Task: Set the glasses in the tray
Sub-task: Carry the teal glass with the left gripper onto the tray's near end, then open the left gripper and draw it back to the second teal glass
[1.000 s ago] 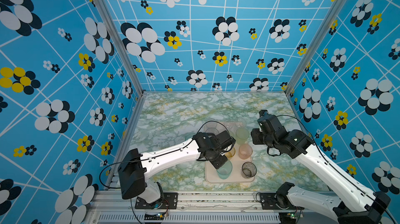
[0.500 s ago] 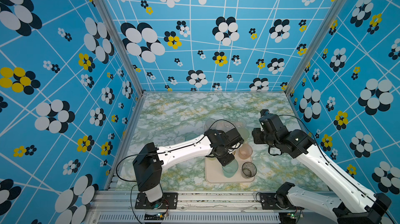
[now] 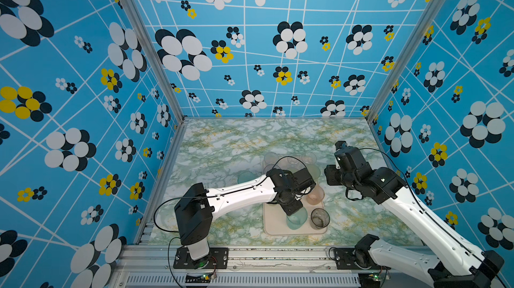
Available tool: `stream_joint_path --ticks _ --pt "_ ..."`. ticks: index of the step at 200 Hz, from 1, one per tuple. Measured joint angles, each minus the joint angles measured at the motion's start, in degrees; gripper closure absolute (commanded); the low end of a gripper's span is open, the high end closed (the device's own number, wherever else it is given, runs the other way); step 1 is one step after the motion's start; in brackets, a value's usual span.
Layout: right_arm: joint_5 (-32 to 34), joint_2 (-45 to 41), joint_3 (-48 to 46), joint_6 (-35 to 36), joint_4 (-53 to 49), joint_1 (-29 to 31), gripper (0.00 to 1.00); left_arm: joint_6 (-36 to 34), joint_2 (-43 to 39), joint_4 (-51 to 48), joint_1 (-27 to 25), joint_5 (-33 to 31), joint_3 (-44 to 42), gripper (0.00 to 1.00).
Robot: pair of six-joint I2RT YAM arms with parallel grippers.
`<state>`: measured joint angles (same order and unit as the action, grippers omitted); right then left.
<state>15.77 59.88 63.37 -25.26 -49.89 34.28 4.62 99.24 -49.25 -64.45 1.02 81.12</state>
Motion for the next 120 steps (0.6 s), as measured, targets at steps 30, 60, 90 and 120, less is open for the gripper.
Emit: stream_joint_path --ticks 30,60,90,120 --pt "-0.2 0.0 0.0 0.0 0.0 -0.2 0.56 0.0 -0.2 0.0 -0.2 -1.5 0.0 0.71" --pt "-0.5 0.0 -0.1 0.0 0.3 -0.2 0.55 0.0 -3.2 0.0 -0.1 -4.8 0.1 0.69" --pt "-1.2 0.0 -0.1 0.0 0.9 -0.2 0.55 0.3 -11.6 -0.5 2.8 -8.9 0.0 0.71" --pt "-1.6 0.0 -0.1 0.0 1.1 -0.2 0.55 1.9 -21.7 0.5 16.0 -11.0 -4.3 0.72"
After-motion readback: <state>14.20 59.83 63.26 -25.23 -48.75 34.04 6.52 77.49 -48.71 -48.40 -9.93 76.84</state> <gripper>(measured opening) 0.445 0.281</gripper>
